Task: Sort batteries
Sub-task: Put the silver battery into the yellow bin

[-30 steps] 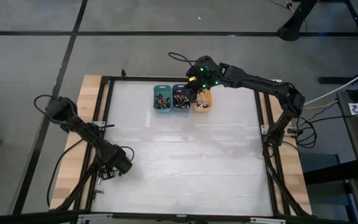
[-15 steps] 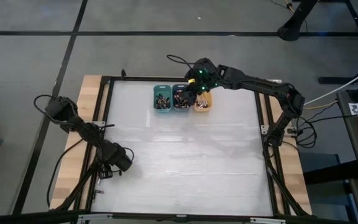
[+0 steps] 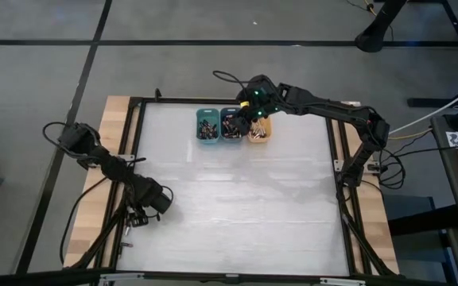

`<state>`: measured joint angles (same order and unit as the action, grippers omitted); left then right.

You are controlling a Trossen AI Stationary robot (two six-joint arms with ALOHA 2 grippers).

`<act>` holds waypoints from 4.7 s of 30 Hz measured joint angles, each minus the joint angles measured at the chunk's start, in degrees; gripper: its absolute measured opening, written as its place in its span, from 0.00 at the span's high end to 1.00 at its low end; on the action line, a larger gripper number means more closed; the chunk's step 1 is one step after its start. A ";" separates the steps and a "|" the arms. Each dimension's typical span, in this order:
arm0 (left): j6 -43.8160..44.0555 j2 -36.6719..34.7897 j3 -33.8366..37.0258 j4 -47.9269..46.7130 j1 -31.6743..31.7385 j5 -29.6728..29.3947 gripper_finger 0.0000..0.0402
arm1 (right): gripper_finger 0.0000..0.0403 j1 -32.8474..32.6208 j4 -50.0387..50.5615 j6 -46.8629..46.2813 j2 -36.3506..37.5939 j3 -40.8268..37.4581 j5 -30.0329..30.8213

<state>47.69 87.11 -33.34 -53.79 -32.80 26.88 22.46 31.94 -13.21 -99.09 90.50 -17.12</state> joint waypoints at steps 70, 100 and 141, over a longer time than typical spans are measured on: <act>-27.54 11.74 -6.15 -10.33 6.91 -16.02 0.65 | 0.61 -0.33 1.16 -1.88 0.02 -0.04 -2.39; -20.88 -3.86 -11.27 -10.31 17.81 -19.25 1.00 | 0.61 -0.33 0.81 -0.81 0.02 -0.04 -1.49; 54.46 13.38 -19.40 15.57 4.55 -35.58 0.53 | 0.61 -2.19 9.13 18.23 0.02 -0.04 -5.46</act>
<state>102.14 100.49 -52.75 -38.22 -28.24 -8.70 20.27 41.07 5.02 -99.07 90.45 -22.59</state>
